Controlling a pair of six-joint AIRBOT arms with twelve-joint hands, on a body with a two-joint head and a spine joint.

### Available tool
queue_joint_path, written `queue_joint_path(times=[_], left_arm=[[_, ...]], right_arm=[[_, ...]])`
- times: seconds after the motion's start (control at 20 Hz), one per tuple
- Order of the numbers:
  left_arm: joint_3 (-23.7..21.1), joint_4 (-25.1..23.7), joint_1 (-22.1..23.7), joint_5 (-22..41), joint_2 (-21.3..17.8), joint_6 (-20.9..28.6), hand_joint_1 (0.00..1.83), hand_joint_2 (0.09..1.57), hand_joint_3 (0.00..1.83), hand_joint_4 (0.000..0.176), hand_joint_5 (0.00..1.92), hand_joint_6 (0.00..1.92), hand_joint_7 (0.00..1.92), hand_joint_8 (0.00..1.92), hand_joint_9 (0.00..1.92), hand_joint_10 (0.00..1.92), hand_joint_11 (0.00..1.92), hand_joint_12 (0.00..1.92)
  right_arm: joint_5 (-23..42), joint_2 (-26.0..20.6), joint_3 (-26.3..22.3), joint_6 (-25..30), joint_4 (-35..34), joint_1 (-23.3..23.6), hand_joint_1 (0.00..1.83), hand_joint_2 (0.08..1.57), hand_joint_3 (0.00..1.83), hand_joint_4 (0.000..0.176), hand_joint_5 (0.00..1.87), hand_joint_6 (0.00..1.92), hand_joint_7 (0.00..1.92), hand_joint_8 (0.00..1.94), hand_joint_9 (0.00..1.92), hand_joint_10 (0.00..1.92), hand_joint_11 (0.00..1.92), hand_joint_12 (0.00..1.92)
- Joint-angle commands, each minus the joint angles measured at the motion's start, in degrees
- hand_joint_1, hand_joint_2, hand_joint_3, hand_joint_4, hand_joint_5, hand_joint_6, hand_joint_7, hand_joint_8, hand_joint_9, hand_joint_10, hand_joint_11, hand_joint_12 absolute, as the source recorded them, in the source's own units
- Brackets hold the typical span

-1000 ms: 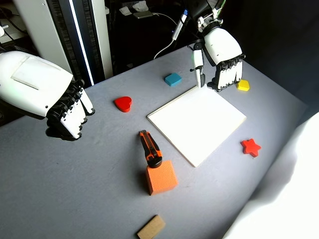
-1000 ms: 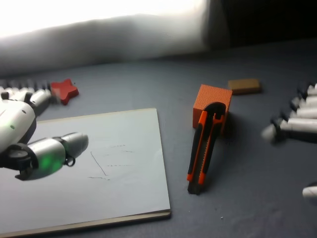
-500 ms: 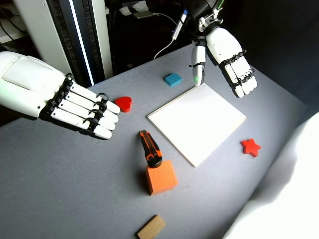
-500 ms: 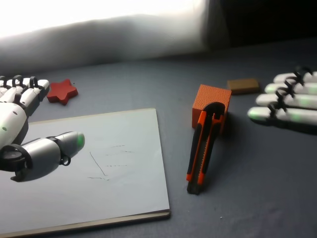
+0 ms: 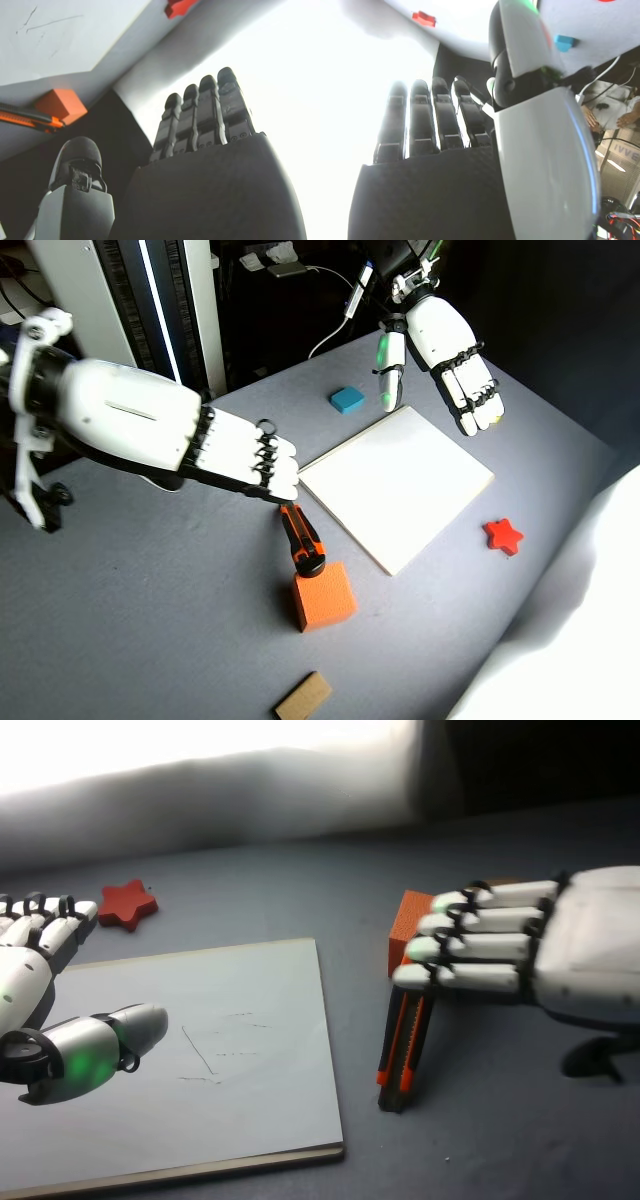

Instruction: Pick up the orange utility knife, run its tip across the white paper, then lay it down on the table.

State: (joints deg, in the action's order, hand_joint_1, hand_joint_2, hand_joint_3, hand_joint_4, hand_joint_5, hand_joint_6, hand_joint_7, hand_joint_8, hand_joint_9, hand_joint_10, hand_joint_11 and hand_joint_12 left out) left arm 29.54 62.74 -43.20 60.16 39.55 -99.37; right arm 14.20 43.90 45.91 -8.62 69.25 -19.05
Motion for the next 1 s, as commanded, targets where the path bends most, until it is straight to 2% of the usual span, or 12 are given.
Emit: queue_joint_path(times=[0.0,0.2,0.25,0.3,0.35,0.45,0.55,0.7,0.95], left_arm=[[0.52,-2.73,0.68,5.49,0.06,-0.32,0.00,1.24,0.01,0.000,0.00,0.00,0.00,0.00,0.00,0.00,0.00,0.00],[1.61,-2.57,0.94,2.93,0.68,-0.64,0.00,1.23,0.00,0.000,0.00,0.00,0.00,0.00,0.00,0.00,0.00,0.00],[1.73,-2.63,1.35,2.94,1.19,-0.77,0.00,1.24,0.00,0.000,0.00,0.00,0.00,0.00,0.00,0.00,0.00,0.00],[1.77,-2.61,1.68,3.08,1.71,-0.96,0.00,1.24,0.01,0.000,0.00,0.00,0.00,0.00,0.00,0.00,0.00,0.00],[1.79,-2.61,1.91,3.12,2.21,-1.09,0.00,1.24,0.00,0.000,0.00,0.00,0.00,0.00,0.00,0.00,0.00,0.00],[1.78,-2.61,2.21,3.31,3.23,-1.13,0.00,1.23,0.00,0.000,0.00,0.00,0.00,0.00,0.00,0.00,0.01,0.00],[1.76,-2.63,2.33,3.41,3.73,-1.13,0.00,1.23,0.00,0.000,0.00,0.00,0.00,0.00,0.00,0.00,0.01,0.01],[1.72,-2.62,2.26,3.41,3.81,-1.17,0.00,1.25,0.01,0.000,0.00,0.00,0.00,0.00,0.00,0.00,0.00,0.00],[2.06,-2.16,1.69,3.43,3.82,-1.16,0.00,1.24,0.00,0.000,0.00,0.00,0.00,0.00,0.00,0.00,0.00,0.00]], right_arm=[[2.11,0.25,0.36,1.20,0.02,1.05,1.14,1.03,0.05,0.000,0.00,0.00,0.00,0.00,0.00,0.00,0.00,0.00],[-0.17,5.64,4.05,6.97,7.29,1.24,1.07,1.04,0.06,0.000,0.00,0.00,0.00,0.00,0.00,0.00,0.00,0.00],[-0.26,7.19,5.55,10.66,11.97,1.05,1.06,1.03,0.06,0.000,0.00,0.00,0.00,0.00,0.00,0.00,0.00,0.00],[-0.15,7.95,6.53,21.45,22.88,1.45,1.06,1.01,0.04,0.000,0.00,0.00,0.00,0.00,0.00,0.00,0.00,0.00],[0.16,8.90,7.37,23.82,24.99,1.81,1.09,1.01,0.05,0.000,0.00,0.00,0.00,0.00,0.00,0.00,0.00,0.00],[0.06,10.37,9.06,23.92,25.57,2.28,1.12,1.03,0.06,0.000,0.00,0.00,0.00,0.00,0.00,0.00,0.00,0.00],[0.07,11.71,10.50,28.14,31.24,3.04,1.12,1.04,0.06,0.000,0.00,0.00,0.00,0.00,0.00,0.00,0.00,0.00],[0.45,14.37,13.13,29.12,34.15,3.50,1.14,1.00,0.05,0.000,0.00,0.00,0.00,0.00,0.00,0.00,0.00,0.00],[0.93,19.77,17.93,33.79,42.07,4.39,1.14,1.06,0.08,0.000,0.00,0.00,0.00,0.00,0.00,0.00,0.00,0.00]])
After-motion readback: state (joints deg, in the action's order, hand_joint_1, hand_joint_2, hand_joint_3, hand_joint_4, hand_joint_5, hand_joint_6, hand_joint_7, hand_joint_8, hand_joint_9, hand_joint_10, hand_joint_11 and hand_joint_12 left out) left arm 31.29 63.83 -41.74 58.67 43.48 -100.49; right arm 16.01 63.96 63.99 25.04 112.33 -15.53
